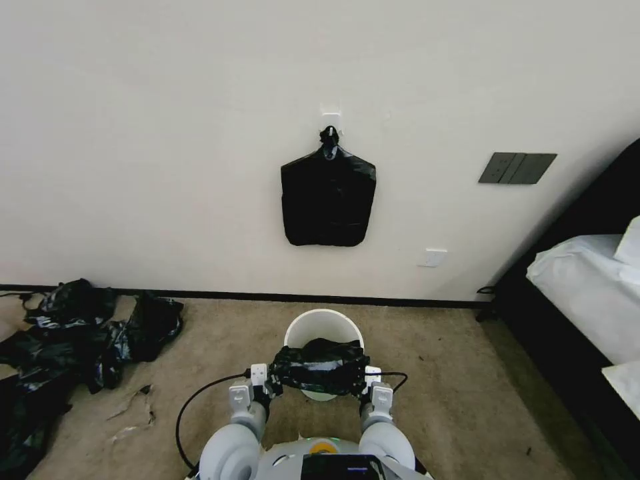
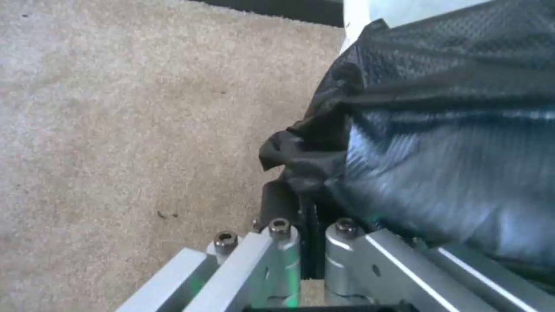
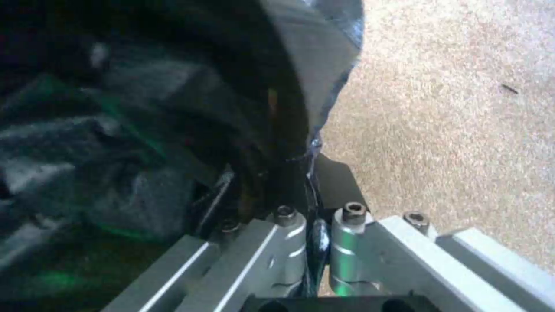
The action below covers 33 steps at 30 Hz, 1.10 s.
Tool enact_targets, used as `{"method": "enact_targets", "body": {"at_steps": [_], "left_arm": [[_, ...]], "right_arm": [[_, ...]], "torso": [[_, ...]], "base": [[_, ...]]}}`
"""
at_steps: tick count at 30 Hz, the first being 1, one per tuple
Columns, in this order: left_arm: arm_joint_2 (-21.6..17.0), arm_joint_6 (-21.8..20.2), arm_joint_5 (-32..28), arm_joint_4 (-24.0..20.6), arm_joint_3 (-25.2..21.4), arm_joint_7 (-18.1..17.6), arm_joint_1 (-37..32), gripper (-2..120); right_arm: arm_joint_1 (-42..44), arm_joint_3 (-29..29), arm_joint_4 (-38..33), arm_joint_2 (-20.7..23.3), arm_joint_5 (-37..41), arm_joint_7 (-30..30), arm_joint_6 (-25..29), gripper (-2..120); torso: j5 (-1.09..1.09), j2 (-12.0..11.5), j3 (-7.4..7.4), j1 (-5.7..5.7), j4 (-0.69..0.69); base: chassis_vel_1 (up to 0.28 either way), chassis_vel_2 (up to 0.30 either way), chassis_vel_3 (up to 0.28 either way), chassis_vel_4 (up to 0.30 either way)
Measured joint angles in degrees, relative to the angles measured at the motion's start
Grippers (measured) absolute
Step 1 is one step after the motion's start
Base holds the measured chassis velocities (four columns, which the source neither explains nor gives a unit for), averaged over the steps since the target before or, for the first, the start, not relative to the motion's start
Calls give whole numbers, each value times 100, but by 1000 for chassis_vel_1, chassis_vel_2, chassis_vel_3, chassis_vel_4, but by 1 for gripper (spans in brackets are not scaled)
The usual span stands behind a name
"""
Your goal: Place a trash bag onto the trash bin.
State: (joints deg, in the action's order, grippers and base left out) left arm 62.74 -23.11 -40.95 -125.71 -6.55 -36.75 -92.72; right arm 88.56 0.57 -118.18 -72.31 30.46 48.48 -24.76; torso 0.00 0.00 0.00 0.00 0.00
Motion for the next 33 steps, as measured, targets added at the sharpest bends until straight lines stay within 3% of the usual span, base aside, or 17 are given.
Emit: {"method": "enact_targets", "body": {"at_steps": [9,14,17,19,23,33], "left_arm": [[135,145,260,390,166,92,311,0],[90,156,268,379,148,100,279,0],[-7,136,264,174,53,120,106,3],[-16,135,264,147,38,125,81,7],[-75,148,307,-165,-103,189,-213,28],[-273,470,545,-295,-270,626,-479,61]], "right_arm": [[-107,-29,375,-53,-336,-260,406,0],[-20,-43,332,-6,-371,-404,513,0],[205,-41,164,65,-430,-545,651,15],[225,-41,148,73,-436,-554,664,17],[470,-88,-135,216,-623,-712,875,38],[718,-125,-374,516,-916,-1034,965,71]], "torso": [[-3,0,0,0,1],[-2,0,0,0,1],[2,0,0,0,0],[2,0,0,0,0],[1,0,0,0,5],[-6,0,0,0,3]], "base": [[0,0,0,0],[0,0,0,0],[0,0,0,0],[0,0,0,0],[0,0,0,0],[0,0,0,0]]}}
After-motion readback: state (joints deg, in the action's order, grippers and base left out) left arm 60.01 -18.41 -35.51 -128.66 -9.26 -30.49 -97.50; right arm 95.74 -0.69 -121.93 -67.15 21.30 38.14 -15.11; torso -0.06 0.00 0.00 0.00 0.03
